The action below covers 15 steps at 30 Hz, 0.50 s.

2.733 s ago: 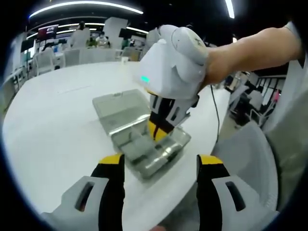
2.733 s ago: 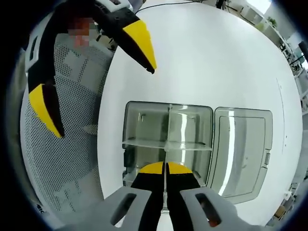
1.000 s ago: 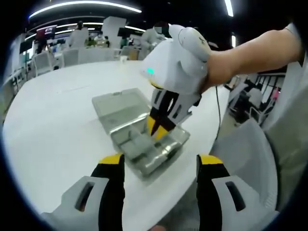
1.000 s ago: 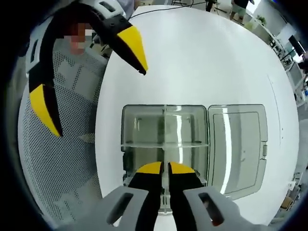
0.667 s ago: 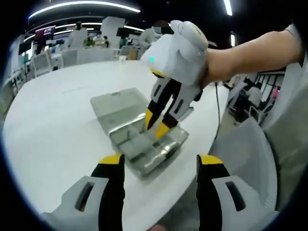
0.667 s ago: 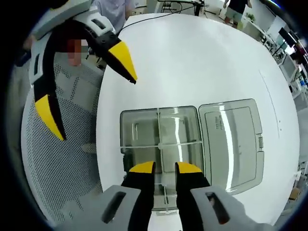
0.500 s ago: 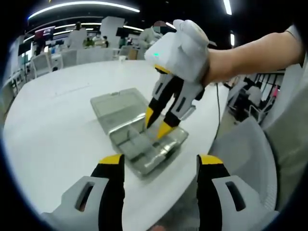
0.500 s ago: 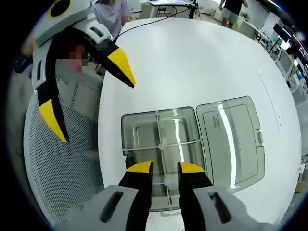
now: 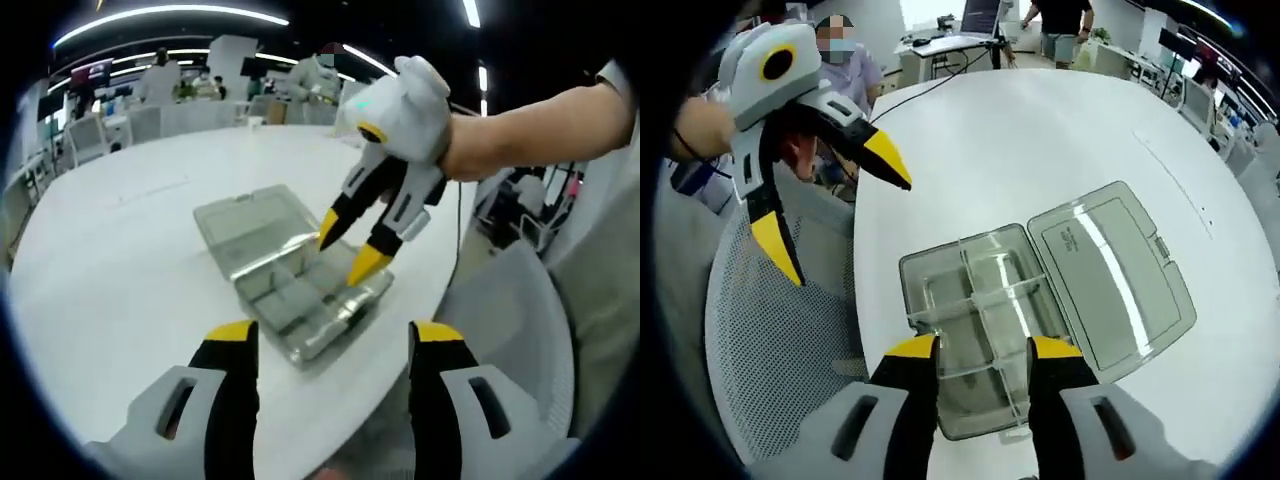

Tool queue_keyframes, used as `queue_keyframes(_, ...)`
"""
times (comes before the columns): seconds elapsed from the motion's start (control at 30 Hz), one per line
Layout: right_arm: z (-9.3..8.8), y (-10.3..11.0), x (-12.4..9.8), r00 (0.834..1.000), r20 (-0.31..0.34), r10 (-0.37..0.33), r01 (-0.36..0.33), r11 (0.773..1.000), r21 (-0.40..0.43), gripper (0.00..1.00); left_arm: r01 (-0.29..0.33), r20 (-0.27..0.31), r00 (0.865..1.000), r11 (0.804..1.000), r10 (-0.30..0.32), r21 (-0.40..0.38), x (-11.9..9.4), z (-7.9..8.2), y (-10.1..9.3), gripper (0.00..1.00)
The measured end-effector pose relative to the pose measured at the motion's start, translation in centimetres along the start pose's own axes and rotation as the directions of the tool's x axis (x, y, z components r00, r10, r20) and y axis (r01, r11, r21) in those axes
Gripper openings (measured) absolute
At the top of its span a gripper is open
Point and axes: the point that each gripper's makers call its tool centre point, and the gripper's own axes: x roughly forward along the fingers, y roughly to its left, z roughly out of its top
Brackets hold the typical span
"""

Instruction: Insert the divider into the dual guide fixture by aligning both edges with the guide slots and pushing it downward to the bottom, including one-sided entry, uneven engagement, binding, and posture correction.

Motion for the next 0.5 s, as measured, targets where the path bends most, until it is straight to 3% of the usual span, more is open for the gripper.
queue_keyframes(0.5, 0.0, -0.1, -3.1, 0.985, 0.159, -0.070, 0.051, 0.991, 0.121, 0.38, -0.007, -0.012, 1.000, 1.000, 0.007, 0.017, -0.9, 0.2, -0.2, 0.59)
